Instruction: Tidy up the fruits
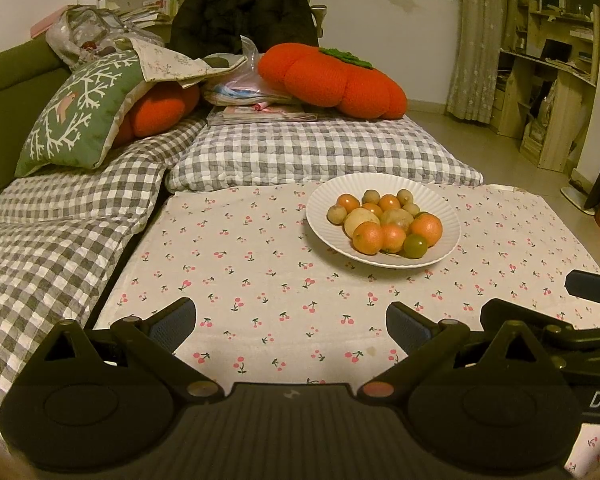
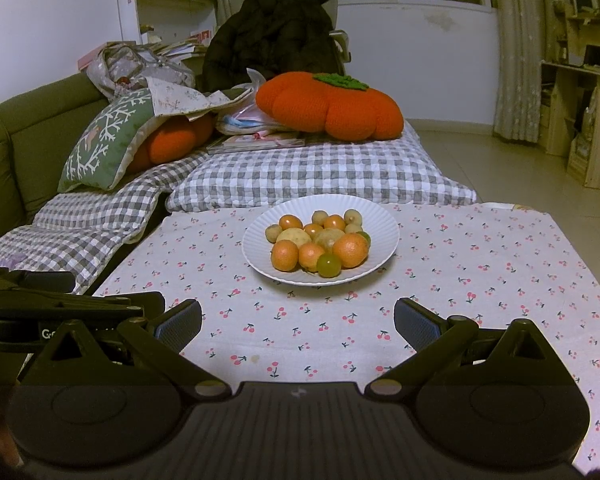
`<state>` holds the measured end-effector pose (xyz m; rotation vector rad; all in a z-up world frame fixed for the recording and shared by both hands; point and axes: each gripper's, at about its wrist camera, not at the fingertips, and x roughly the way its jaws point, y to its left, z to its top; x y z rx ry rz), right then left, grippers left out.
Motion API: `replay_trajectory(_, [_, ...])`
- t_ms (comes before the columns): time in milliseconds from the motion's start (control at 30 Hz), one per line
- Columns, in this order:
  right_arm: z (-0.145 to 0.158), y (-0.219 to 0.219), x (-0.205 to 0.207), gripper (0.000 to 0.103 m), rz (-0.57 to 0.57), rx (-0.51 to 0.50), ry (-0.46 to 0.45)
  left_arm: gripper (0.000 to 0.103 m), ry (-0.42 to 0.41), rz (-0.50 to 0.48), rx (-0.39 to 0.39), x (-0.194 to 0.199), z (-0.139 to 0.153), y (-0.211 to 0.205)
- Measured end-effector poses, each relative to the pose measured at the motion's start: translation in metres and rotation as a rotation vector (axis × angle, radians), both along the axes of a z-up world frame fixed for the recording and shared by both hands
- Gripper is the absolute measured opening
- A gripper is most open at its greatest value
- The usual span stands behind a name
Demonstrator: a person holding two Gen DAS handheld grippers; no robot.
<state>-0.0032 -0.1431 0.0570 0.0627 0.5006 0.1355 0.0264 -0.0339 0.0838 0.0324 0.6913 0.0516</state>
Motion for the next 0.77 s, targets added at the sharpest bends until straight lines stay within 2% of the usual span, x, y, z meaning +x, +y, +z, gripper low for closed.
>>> replay_trajectory(767, [0.0003, -0.0001, 0.0000, 0.103, 0.000, 0.000, 0.001, 0.092, 0.011, 0.007, 0.002, -0.0007, -0.0032, 0.0000])
